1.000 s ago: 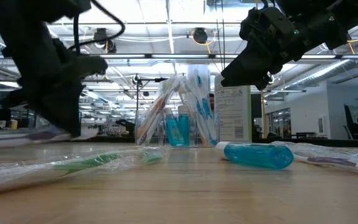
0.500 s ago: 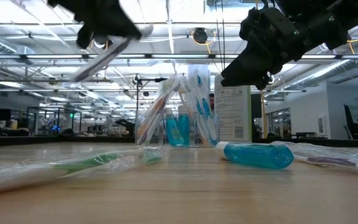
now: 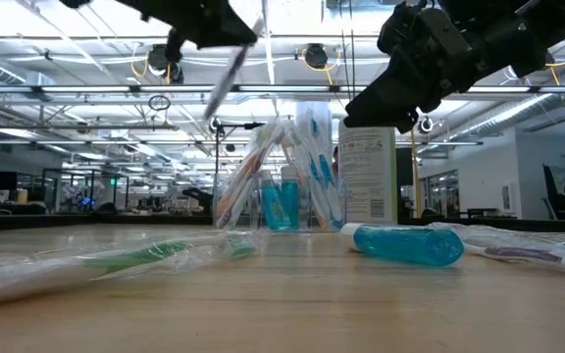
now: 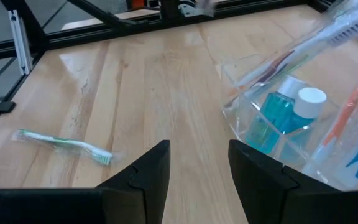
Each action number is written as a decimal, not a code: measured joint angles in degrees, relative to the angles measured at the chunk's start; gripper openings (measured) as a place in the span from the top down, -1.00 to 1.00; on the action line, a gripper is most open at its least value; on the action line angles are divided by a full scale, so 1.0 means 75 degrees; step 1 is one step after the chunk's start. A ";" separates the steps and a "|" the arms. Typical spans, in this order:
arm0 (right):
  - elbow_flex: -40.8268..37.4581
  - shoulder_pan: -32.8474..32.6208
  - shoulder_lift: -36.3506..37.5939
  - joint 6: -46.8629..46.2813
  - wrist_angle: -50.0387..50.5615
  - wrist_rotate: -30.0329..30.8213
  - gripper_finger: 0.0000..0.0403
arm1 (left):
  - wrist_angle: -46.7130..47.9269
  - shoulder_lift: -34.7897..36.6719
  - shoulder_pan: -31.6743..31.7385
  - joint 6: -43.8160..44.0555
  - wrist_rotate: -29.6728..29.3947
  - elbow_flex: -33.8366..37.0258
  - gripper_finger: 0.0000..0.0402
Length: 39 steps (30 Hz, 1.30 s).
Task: Pick & Place toothbrushing station
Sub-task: Put the left purple toothbrush into the transparent organizer
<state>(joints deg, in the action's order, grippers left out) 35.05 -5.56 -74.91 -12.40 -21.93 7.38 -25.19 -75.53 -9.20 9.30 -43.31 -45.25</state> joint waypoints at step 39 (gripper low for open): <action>0.0000 0.0000 0.0000 0.0749 -0.0064 0.0001 0.23 | -0.1799 -0.3530 0.0322 0.0587 -0.1845 -0.0006 0.71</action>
<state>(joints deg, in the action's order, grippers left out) 35.05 -5.56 -74.91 -6.79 -22.41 7.38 -38.68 -102.00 -6.79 13.71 -57.15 -45.30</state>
